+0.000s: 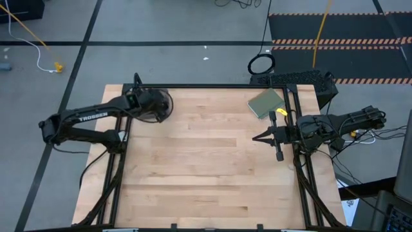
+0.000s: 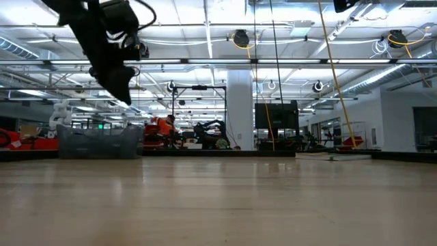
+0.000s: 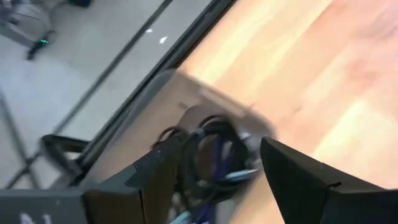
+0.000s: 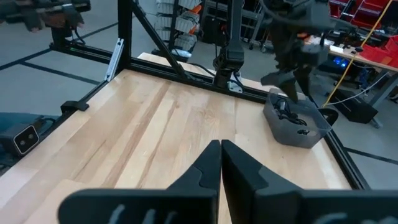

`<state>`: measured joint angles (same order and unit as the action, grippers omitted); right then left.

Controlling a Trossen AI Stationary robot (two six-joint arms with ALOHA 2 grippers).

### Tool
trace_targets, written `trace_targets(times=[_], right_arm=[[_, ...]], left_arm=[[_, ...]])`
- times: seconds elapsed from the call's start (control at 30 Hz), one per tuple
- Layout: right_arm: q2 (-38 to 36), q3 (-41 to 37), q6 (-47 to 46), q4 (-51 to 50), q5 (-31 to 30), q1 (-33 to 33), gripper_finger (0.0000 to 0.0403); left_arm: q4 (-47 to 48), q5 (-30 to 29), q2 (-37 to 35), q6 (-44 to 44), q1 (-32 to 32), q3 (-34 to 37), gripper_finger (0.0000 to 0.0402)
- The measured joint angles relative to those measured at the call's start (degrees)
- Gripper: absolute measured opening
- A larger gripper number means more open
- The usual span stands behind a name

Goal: Pick and place USB-C Cables
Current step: Return to Home Position

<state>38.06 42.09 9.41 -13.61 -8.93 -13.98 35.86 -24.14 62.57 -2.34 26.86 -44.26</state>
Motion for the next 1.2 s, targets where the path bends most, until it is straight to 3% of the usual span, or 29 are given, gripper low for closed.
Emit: trace_targets(times=[0.23, 0.47, 0.73, 0.97, 1.2], right_arm=[[0.00, 0.00, -2.39, 0.00, 0.00, 0.00, 0.0004], [-0.09, 0.02, -4.21, -1.65, 0.00, 0.00, 0.0004], [-0.15, 0.02, -3.11, -1.90, 0.02, 0.00, 0.0004], [-0.15, -0.01, -2.69, -1.93, 0.13, 0.00, 0.0004], [-1.51, -6.10, -2.73, 5.21, 0.17, 0.00, 0.0004]], left_arm=[[0.32, 7.63, -0.29, -3.79, -3.71, -5.74, 0.0197], [-6.79, 7.68, -4.53, -1.32, -12.76, -6.07, 0.0111], [-7.68, 7.69, -9.53, -0.35, -21.23, -6.05, 0.0031], [-10.13, 7.91, -11.05, 2.25, -27.83, -6.00, 0.0004], [-18.03, 7.94, -11.09, 4.15, -31.70, -0.83, 0.0014]])
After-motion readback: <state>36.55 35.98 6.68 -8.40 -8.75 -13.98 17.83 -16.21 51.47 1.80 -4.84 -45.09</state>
